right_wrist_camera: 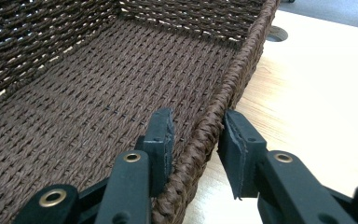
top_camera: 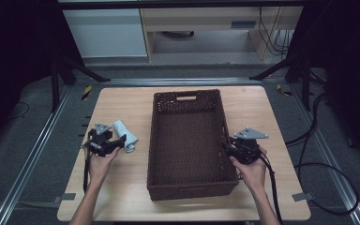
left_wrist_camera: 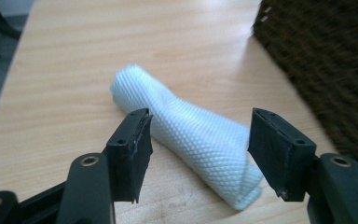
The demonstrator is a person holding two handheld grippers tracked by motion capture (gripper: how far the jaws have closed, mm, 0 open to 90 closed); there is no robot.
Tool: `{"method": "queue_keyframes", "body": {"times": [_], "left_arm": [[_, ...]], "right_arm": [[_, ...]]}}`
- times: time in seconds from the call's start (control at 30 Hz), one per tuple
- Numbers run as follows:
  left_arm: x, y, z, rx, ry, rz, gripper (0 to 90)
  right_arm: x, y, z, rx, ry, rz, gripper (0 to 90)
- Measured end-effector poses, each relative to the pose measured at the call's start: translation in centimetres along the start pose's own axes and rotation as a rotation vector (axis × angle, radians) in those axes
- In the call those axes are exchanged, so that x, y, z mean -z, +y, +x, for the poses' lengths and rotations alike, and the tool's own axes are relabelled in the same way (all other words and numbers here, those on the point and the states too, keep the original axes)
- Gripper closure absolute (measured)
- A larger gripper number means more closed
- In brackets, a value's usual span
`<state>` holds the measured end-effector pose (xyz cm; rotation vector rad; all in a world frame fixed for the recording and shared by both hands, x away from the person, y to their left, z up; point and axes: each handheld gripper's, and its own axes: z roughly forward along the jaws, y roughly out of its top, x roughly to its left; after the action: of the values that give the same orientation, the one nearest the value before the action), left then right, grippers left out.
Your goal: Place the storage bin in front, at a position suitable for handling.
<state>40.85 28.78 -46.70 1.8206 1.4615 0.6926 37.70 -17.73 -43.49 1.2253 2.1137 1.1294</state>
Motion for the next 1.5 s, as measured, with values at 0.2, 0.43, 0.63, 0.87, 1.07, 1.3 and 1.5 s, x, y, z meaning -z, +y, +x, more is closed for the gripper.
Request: {"method": "queue_keyframes", "body": {"times": [0.2,0.43,0.63,0.87,1.07,1.3,1.5], "left_arm": [[-2.5,-0.8,0.0,0.017,0.009,0.083,38.2],[-3.1,-1.1,-0.2,0.035,-0.056,0.101,59.6],[-0.7,-0.7,0.1,-0.032,-0.087,0.082,78.4],[1.9,-2.2,0.6,-0.064,-0.121,0.077,83.7],[2.2,-2.8,1.7,0.023,-0.123,0.024,59.3],[-0.1,-2.0,1.7,0.048,-0.093,0.024,41.1],[-2.1,-2.3,1.2,0.038,-0.086,0.105,57.5]], "right_arm": [[0.2,-0.2,-0.2,-0.005,0.010,-0.012,64.2],[0.2,-0.3,-0.2,-0.007,0.014,-0.019,63.4],[0.2,-0.3,-0.3,-0.007,0.016,-0.022,63.0],[0.2,-0.3,-0.3,-0.009,0.019,-0.021,62.6],[0.1,-0.4,-0.3,-0.015,0.019,-0.021,62.4],[0.1,-0.4,-0.3,-0.020,0.023,-0.021,61.7],[0.0,-0.4,-0.3,-0.020,0.023,-0.021,61.7]]}}
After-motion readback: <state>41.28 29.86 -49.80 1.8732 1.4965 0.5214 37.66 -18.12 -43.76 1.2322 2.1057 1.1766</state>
